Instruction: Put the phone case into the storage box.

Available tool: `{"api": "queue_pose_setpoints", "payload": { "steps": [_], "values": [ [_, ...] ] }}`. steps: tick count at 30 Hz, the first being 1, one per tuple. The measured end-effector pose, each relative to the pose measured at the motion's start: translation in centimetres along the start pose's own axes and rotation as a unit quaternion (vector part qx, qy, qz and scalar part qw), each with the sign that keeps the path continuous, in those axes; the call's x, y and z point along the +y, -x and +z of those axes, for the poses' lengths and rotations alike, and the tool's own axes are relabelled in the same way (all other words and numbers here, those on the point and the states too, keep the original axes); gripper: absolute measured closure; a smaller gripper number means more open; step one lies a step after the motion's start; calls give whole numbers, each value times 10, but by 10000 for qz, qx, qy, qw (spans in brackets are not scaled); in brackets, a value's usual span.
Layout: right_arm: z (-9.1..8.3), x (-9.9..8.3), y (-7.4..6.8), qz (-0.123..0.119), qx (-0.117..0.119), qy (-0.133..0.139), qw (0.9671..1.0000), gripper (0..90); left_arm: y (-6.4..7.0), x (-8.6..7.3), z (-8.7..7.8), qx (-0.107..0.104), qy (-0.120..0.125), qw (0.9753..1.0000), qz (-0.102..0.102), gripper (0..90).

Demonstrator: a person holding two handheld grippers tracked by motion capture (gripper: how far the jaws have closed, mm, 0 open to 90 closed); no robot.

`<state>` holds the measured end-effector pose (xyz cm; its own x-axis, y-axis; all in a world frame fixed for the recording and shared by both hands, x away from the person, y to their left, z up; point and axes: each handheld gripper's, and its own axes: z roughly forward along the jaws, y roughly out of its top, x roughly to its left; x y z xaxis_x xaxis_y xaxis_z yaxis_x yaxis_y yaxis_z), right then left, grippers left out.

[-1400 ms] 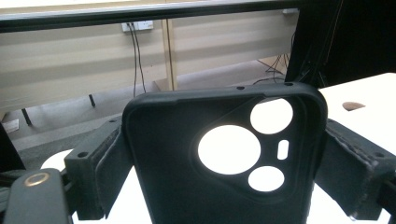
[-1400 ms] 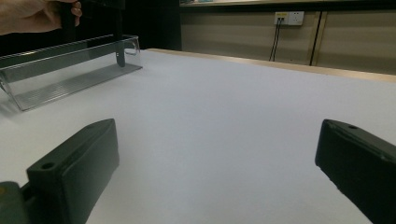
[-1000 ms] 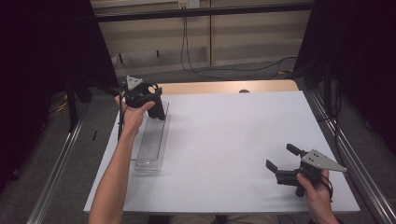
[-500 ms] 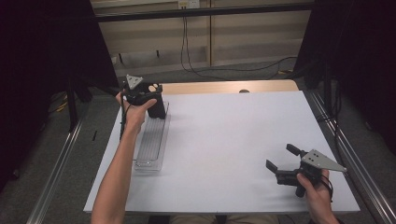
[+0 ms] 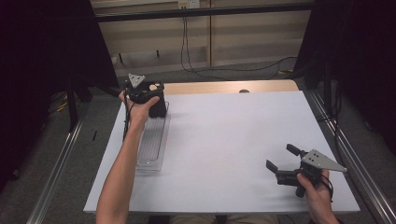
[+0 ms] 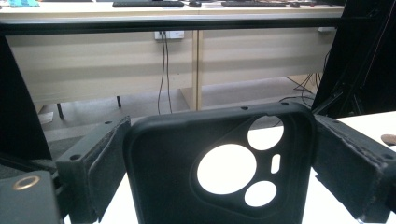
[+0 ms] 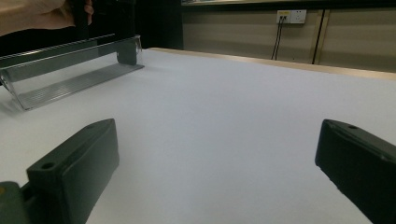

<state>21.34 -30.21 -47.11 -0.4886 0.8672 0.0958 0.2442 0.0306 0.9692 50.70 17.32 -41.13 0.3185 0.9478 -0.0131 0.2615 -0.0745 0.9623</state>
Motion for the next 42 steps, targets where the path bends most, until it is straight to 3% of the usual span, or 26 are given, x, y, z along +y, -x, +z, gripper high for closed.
{"api": "queue_pose_setpoints", "payload": {
  "steps": [6,8,12,19,28,32,34,36,42],
  "values": [
    [0,0,0,3,8,7,10000,0,2,-2,4,-61,29,10000,-10,94],
    [0,0,0,9,11,3,10000,0,2,-2,4,14,-36,10000,46,92],
    [0,0,0,17,5,23,10000,0,2,-3,5,-134,-1,9999,6,79],
    [0,0,0,-11,6,7,10000,0,0,-3,4,-153,-28,9998,-82,31],
    [0,0,0,4,10,7,10000,0,0,-4,5,-186,-91,9998,25,26],
    [0,0,0,-5,14,10,10000,0,-1,-3,4,-122,-138,9998,-23,37],
    [0,0,0,-3,20,5,10000,0,-3,-3,3,-249,-114,9996,-90,38],
    [0,0,0,-2,16,4,10000,0,-3,-1,3,-237,-131,9994,-218,41],
    [0,0,-1,-2,39,9,10000,0,-8,4,-3,-229,-243,9991,-278,41]
  ]
}}
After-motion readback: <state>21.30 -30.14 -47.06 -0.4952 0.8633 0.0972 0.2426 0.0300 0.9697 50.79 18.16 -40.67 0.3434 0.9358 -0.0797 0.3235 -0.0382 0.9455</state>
